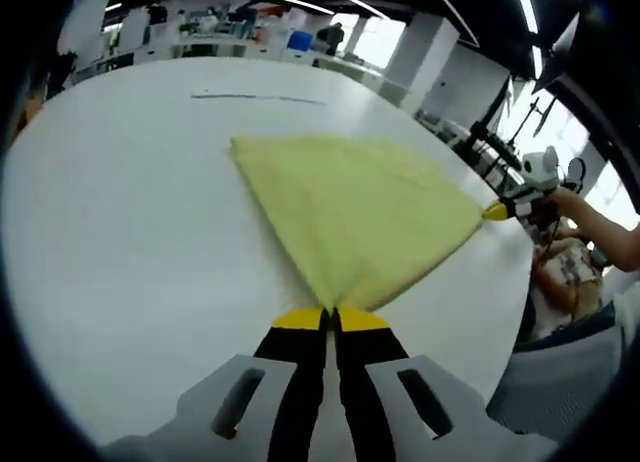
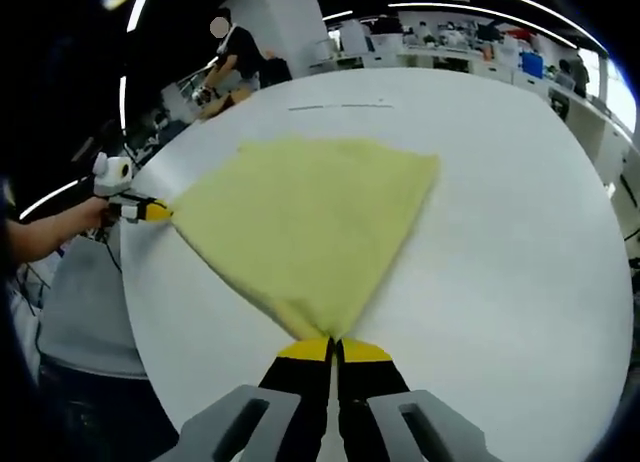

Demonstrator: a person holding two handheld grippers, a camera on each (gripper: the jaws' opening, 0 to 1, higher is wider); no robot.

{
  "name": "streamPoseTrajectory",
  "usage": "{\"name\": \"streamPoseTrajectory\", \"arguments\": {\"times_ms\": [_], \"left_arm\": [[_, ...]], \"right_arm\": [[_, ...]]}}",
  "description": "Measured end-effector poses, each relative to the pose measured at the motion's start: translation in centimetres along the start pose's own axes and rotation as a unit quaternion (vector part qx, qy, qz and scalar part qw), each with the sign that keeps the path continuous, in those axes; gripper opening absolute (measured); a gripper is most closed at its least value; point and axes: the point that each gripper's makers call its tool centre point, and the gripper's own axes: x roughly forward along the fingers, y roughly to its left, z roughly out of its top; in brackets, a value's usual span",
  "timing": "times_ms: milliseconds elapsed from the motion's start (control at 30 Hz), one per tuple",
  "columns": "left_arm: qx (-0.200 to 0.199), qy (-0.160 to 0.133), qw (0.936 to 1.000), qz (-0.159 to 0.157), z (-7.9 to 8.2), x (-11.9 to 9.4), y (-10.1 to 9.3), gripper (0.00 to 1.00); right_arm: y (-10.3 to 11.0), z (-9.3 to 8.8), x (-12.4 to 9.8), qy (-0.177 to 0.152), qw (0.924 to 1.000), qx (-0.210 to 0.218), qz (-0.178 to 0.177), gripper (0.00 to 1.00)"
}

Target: Fold the garment on the visible template until the final outline fits inside the template.

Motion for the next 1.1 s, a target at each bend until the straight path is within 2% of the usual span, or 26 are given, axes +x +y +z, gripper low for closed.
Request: {"name": "streamPoseTrajectory", "arguments": {"times_ms": [267, 500, 600, 700, 867, 933, 1100], "left_arm": [[0.020, 0.005, 0.9998, 0.001, -0.3, -0.6, -0.6, 0.00], [0.021, 0.005, 0.9997, 0.010, -0.7, -0.9, -0.8, 0.00], [0.021, 0.003, 0.9997, 0.011, -0.8, -1.0, -0.8, 0.00], [0.036, 0.010, 0.9989, 0.027, -1.1, -1.2, -0.5, 0.01], [0.032, 0.000, 0.9991, 0.027, -0.9, -1.5, -0.5, 0.05], [0.033, -0.008, 0.9991, 0.027, -0.6, -1.6, -0.6, 0.10], [0.036, -0.031, 0.9986, 0.022, 0.4, -2.0, -1.1, 0.24]], "right_arm": [[0.4, -0.4, -0.5, 0.002, 0.9999, -0.014, 0.000, 0.00], [0.7, -0.9, -0.7, 0.005, 0.9997, -0.023, 0.000, 0.00], [0.6, -0.9, -0.8, 0.003, 0.9997, -0.023, -0.003, 0.00], [0.6, -0.9, -0.7, -0.001, 0.9997, -0.021, -0.008, 0.00], [0.4, -0.7, -0.6, -0.011, 0.9996, -0.015, -0.020, 0.00], [0.5, -0.3, -0.8, -0.020, 0.9995, -0.012, -0.021, 0.04], [0.9, 0.9, -1.2, -0.045, 0.9986, -0.018, -0.024, 0.32]]}}
